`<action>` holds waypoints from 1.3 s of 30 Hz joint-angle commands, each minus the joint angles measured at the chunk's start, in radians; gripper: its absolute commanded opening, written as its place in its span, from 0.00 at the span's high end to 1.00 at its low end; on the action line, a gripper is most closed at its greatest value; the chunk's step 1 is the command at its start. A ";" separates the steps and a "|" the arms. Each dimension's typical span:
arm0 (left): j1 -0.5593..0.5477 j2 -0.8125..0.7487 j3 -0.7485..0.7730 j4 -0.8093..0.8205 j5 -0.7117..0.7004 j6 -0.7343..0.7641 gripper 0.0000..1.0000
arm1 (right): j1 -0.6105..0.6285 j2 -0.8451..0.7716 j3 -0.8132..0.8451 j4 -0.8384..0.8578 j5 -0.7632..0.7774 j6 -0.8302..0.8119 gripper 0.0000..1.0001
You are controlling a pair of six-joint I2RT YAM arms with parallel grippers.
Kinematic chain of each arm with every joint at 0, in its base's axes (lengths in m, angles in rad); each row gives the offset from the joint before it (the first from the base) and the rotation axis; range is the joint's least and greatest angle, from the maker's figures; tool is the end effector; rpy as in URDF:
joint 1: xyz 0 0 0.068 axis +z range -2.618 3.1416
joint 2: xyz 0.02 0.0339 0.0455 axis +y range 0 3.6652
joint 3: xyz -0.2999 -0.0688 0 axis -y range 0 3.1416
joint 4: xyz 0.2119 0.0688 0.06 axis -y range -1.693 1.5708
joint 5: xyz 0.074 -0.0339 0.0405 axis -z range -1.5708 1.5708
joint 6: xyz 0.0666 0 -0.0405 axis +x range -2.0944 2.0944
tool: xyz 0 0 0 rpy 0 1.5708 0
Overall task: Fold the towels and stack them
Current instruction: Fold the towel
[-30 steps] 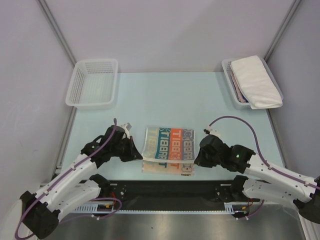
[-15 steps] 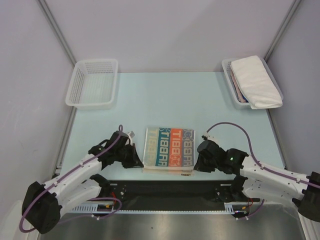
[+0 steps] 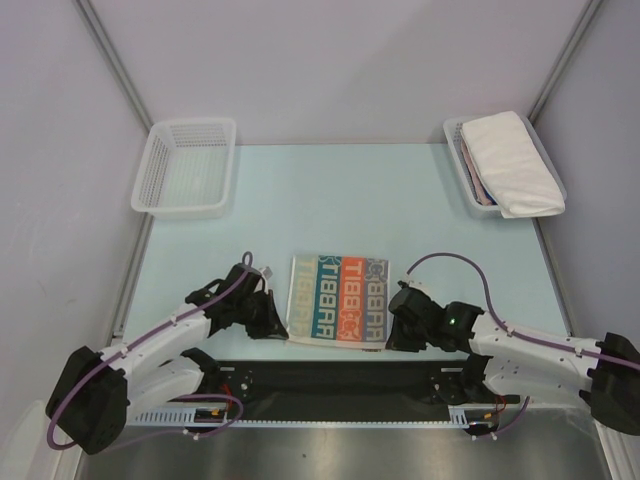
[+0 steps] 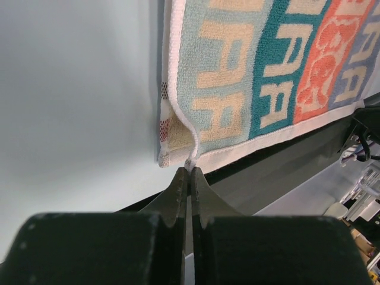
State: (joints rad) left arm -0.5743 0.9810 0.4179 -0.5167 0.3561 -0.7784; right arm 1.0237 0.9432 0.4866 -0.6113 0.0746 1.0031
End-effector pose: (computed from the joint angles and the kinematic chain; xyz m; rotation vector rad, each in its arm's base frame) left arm 0.0955 -0.0894 0.1800 -0.1629 2.8554 -0.8491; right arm 0.0709 0.1069 0.1936 -0.0020 2.7621 0.5476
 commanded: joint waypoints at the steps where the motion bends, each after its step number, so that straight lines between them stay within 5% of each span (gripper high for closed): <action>1: -0.007 0.008 -0.011 0.040 0.023 -0.013 0.98 | 0.012 0.009 -0.011 0.033 -0.006 0.017 0.98; 39: -0.007 0.085 -0.030 0.038 0.027 -0.022 0.99 | 0.033 0.022 -0.075 0.071 -0.004 0.031 0.91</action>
State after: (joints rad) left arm -0.5743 1.0515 0.3870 -0.4789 0.3714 -0.8040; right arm 1.0481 0.9699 0.4225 -0.5354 0.0628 1.0214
